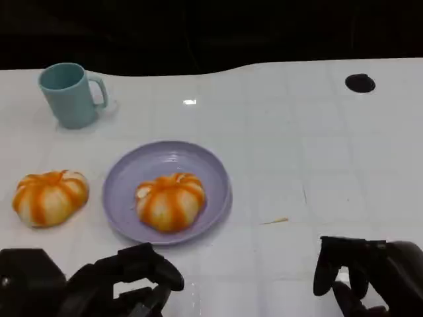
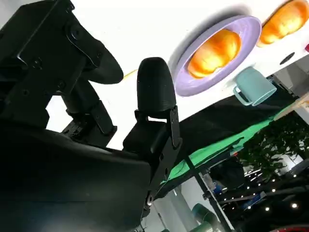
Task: Grasp the bread from the table and place it into the plate.
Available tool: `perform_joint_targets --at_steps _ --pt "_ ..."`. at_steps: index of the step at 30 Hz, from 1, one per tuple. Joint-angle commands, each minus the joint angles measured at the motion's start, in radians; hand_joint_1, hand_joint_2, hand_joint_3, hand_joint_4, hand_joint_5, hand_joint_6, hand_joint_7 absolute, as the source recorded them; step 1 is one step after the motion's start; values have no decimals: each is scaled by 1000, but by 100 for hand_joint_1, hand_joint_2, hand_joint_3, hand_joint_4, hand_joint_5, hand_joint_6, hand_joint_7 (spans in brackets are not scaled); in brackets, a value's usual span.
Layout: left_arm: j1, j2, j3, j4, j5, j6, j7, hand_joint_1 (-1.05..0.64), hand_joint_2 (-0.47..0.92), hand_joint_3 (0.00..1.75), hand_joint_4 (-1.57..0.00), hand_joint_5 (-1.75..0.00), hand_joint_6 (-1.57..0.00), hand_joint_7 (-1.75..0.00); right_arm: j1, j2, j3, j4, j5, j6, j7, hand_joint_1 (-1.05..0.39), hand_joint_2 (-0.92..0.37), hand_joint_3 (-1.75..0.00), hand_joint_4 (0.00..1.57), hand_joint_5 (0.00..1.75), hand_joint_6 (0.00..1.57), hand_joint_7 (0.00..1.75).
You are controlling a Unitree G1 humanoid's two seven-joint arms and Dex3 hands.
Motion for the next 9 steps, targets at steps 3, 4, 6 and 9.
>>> perform_joint_targets --at_steps 3,4,6,9 --pt "10 14 1 -2 9 -16 -6 -32 80 75 -67 -175 -63 -142 5 0 -3 -8 3 9 -6 8 -15 -151 96 175 85 150" --pt "11 14 1 -5 9 -15 -5 -31 80 75 -67 -175 -63 -142 8 1 -3 -12 4 12 -3 7 -15 -151 96 175 85 150" --pt "14 15 0 -9 9 -14 -5 -32 80 75 -67 -175 -62 -142 10 -1 -4 -16 3 11 -3 7 -15 -151 96 175 85 150" --pt "17 15 1 -17 7 -8 -3 -33 80 75 -66 -175 -61 -142 12 -4 -6 -14 0 3 -8 7 -15 -151 97 175 85 150"
